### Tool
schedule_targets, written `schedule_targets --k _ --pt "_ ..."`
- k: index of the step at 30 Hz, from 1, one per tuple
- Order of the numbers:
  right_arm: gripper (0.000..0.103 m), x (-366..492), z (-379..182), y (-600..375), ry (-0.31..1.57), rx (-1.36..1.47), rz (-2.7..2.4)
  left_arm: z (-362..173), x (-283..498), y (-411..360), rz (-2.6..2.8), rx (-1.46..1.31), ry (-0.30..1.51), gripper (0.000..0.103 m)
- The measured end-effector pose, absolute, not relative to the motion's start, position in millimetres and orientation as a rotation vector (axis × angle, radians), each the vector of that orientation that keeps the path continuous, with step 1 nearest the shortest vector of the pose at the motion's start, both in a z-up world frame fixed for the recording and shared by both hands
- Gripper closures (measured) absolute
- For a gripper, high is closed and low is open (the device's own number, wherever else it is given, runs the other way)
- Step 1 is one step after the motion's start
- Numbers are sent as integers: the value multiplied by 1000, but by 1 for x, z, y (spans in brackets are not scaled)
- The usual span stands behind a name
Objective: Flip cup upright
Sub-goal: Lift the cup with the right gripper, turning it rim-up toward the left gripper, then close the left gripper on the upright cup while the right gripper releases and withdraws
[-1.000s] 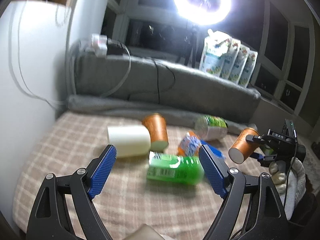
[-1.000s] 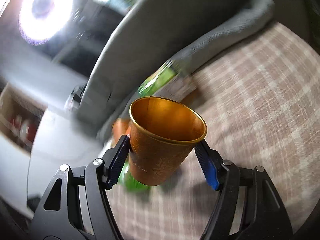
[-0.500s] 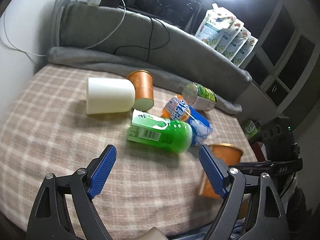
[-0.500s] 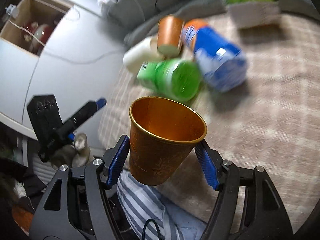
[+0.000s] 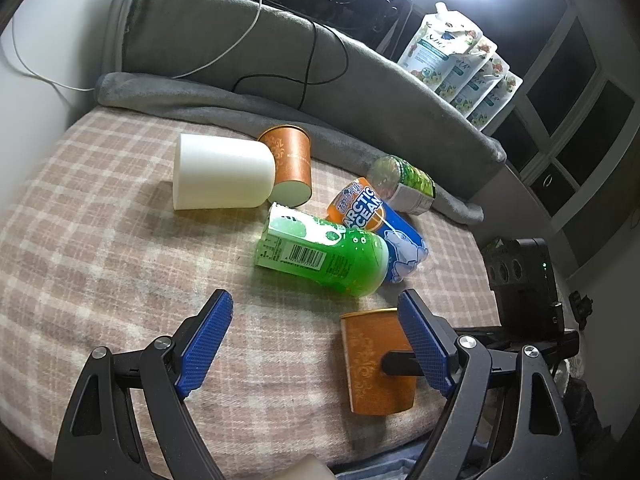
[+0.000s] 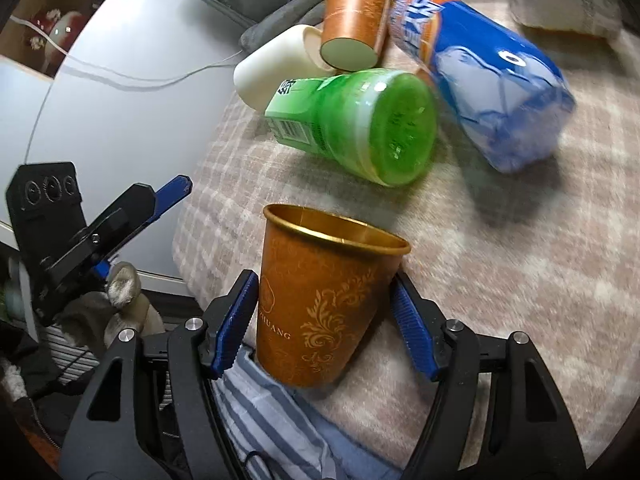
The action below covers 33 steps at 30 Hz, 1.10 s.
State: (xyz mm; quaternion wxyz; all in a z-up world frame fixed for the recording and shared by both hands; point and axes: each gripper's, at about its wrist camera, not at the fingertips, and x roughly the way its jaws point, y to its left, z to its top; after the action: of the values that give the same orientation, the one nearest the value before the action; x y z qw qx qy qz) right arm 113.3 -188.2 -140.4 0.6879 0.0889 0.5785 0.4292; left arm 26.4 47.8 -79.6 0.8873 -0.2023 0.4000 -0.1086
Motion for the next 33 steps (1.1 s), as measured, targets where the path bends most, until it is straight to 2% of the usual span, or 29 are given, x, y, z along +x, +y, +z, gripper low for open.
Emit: schedule_targets --k 2,3,8,16,20,33 --pt "23 113 -139 -184 1287 173 953 -80 27 47 -228 -418 838 19" --pt "22 111 -137 -184 1273 159 948 -81 27 47 -231 -416 844 19" --pt "22 104 -124 -192 1187 160 914 -88 32 39 -287 -428 912 19" --pt "22 64 -84 -244 872 49 631 -106 52 17 -417 -515 1059 20" --pt "16 48 -75 -261 781 20 528 -110 58 10 -423 -523 1079 20" --pt "15 33 -74 -292 752 90 427 -127 75 -1 -425 -503 1167 21"
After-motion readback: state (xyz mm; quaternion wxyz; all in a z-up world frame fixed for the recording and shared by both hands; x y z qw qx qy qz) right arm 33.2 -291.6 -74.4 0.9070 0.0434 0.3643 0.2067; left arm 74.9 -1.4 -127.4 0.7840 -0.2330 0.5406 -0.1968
